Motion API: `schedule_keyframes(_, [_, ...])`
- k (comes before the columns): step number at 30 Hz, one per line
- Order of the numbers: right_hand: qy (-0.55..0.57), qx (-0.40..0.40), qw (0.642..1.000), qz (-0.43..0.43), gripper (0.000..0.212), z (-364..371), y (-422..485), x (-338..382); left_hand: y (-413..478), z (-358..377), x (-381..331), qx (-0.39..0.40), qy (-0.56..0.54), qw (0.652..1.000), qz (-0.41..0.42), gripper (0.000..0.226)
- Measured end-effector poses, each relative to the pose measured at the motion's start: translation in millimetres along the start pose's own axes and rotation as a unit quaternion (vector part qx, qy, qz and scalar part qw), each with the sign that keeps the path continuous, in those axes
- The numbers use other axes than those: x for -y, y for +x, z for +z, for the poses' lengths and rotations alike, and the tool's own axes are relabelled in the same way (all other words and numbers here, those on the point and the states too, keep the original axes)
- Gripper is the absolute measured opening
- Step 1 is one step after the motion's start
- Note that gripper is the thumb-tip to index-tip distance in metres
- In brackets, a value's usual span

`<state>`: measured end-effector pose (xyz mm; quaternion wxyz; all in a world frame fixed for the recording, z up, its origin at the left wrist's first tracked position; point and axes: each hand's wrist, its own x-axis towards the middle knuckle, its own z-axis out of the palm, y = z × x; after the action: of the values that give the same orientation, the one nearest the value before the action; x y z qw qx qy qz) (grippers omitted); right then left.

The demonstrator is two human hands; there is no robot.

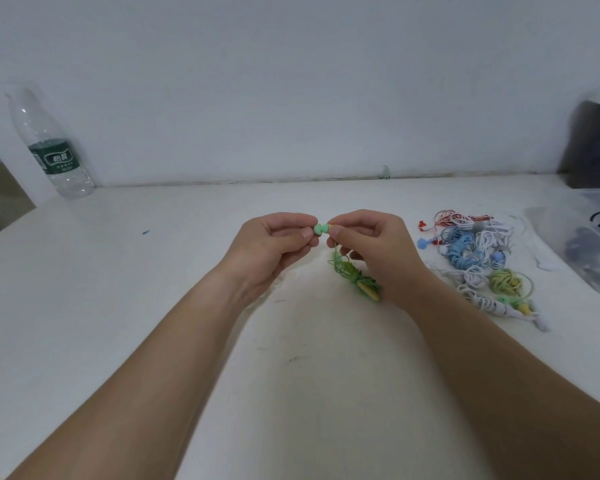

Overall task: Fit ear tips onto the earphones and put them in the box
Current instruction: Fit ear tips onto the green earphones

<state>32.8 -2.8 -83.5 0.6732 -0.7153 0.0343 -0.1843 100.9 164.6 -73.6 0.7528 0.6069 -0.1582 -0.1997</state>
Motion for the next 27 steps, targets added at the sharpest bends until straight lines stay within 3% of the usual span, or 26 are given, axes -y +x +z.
schedule_keyframes(14, [0.037, 0.097, 0.993, 0.053, 0.009, -12, 4, 2, -3, 1, -4, 0.046, 0.001, 0.999, -0.019, 0.017])
schedule_keyframes(27, [-0.041, 0.097, 0.994, 0.009, 0.007, -17, 3, 5, -4, 0, -3, 0.047, 0.023, 0.998, -0.021, 0.018])
